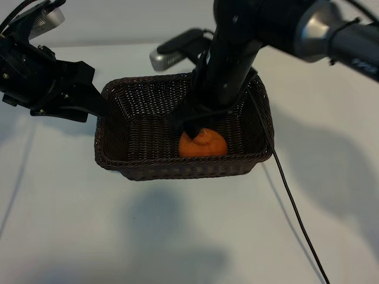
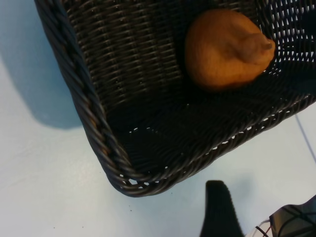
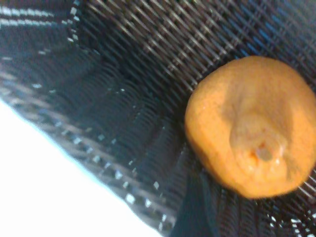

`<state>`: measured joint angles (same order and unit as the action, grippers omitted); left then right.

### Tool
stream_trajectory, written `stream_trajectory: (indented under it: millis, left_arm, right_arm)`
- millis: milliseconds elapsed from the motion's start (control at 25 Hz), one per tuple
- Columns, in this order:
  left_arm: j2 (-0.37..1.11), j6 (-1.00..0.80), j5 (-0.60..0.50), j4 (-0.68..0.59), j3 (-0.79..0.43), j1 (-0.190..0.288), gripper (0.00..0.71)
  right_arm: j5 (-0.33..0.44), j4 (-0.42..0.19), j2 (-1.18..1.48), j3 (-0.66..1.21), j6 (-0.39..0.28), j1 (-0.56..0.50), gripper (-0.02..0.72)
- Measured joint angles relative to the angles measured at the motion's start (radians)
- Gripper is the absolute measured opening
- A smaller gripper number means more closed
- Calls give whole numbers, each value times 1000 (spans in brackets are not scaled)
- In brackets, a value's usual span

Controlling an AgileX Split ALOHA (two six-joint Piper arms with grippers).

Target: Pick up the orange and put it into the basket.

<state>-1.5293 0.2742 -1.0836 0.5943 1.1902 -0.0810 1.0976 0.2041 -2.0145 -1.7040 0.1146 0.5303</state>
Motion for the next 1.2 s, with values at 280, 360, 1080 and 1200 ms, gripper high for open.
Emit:
stream_trajectory:
  millis: [280, 360, 1080, 1200]
  left_arm:
    - [0, 0, 0, 0, 0, 0, 491]
    - [0, 0, 0, 0, 0, 0, 491]
    - [0, 2, 0, 0, 0, 0, 491]
    - [0, 2, 0, 0, 0, 0, 491]
  right_arm:
    - [79, -18, 129, 0, 0, 0, 508]
    - [96, -30, 155, 0, 0, 0, 495]
    - [122, -148, 211, 0, -2, -1, 472]
    - [123, -167, 245, 0, -7, -7, 472]
